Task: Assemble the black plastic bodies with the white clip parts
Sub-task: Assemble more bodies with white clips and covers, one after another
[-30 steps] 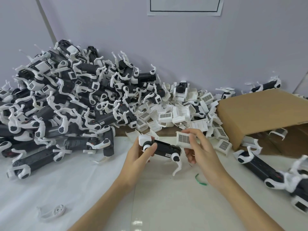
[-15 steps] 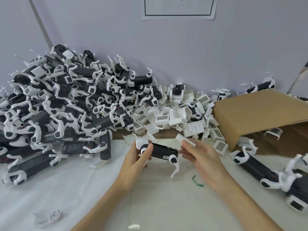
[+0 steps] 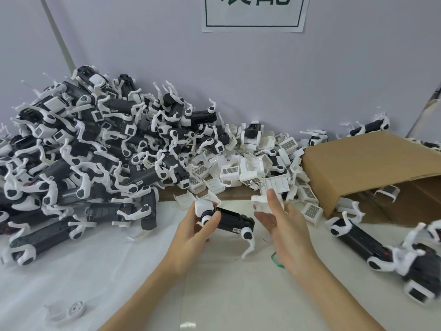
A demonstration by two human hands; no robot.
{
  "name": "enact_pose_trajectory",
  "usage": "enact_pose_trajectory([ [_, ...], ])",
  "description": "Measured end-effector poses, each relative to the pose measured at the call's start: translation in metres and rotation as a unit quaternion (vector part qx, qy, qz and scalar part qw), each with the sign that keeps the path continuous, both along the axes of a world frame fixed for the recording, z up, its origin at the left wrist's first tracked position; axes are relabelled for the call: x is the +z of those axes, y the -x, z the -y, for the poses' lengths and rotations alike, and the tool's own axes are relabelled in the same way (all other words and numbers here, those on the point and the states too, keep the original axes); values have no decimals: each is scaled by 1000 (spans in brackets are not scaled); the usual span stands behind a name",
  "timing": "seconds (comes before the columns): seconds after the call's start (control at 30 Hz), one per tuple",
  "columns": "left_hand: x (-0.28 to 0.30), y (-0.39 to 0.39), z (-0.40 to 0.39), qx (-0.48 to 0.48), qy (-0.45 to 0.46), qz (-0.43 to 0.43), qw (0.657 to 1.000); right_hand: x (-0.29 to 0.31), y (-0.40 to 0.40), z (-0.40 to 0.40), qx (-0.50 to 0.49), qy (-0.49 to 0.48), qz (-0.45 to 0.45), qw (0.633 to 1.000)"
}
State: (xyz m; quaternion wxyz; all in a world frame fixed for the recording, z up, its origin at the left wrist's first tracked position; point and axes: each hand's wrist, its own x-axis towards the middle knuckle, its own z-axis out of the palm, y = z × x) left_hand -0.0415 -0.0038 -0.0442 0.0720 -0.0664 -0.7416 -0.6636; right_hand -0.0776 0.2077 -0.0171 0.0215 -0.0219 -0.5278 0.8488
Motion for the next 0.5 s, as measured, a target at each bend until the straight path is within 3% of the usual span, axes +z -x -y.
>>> enact_pose_trajectory([
  [0.1,-1,0,0,-1,8,-4,1000,6,-3,-1,-40,4,-1,999],
  [0.2,-3,1,0,-6,12,-5,1000,4,-2,-6,-81,-90,-14,992],
  [0.5,-3,1,-1,-20,17,-15,1000,-5,-8,9,13,-282,-173,944],
])
